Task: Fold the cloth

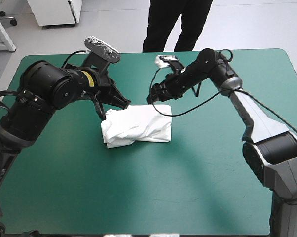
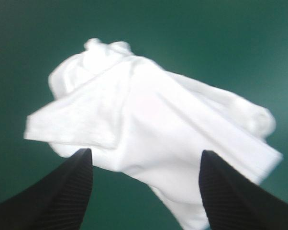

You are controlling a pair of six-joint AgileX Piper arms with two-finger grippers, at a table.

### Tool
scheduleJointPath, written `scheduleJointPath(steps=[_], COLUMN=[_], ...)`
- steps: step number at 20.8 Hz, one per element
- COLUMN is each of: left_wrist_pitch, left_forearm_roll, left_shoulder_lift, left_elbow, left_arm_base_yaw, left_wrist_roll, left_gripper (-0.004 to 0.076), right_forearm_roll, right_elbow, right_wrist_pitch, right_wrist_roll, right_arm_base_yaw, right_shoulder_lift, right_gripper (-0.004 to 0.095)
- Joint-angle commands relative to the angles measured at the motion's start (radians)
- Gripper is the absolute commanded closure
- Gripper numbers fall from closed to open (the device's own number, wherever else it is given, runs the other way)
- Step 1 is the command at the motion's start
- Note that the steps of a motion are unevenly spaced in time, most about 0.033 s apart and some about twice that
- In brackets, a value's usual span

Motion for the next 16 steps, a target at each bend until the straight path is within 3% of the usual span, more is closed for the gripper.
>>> scheduleJointPath(steps=[1, 4, 8, 13, 16], left_wrist_pitch=[0.037, 0.037, 0.037, 0.037, 0.037], left_forearm_roll=[0.019, 0.058, 0.139, 0.166, 0.166], left_shoulder_lift=[-0.059, -0.079, -0.120, -0.153, -0.153], left_elbow=[-0.026, -0.026, -0.026, -0.026, -0.026], left_arm_base_yaw=[-0.003, -0.003, -0.003, -0.003, -0.003], left_wrist_roll=[-0.010, -0.015, -0.040, -0.061, -0.061], left_gripper=[0.0733, 0.0733, 0.0733, 0.0733, 0.0733], right_forearm_roll=[-0.121, -0.188, -0.181, 0.111, 0.201], right_elbow=[-0.020, 0.084, 0.292, 0.449, 0.446], right_wrist_pitch=[0.021, 0.021, 0.014, -0.178, -0.192], right_wrist_roll=[0.065, 0.075, 0.025, -0.119, -0.168], right_arm_base_yaw=[-0.057, -0.135, -0.195, -0.195, -0.184], right_shoulder_lift=[-0.128, -0.224, -0.313, -0.262, -0.185], right_gripper=[0.0300, 0.0300, 0.0300, 0.0300, 0.0300])
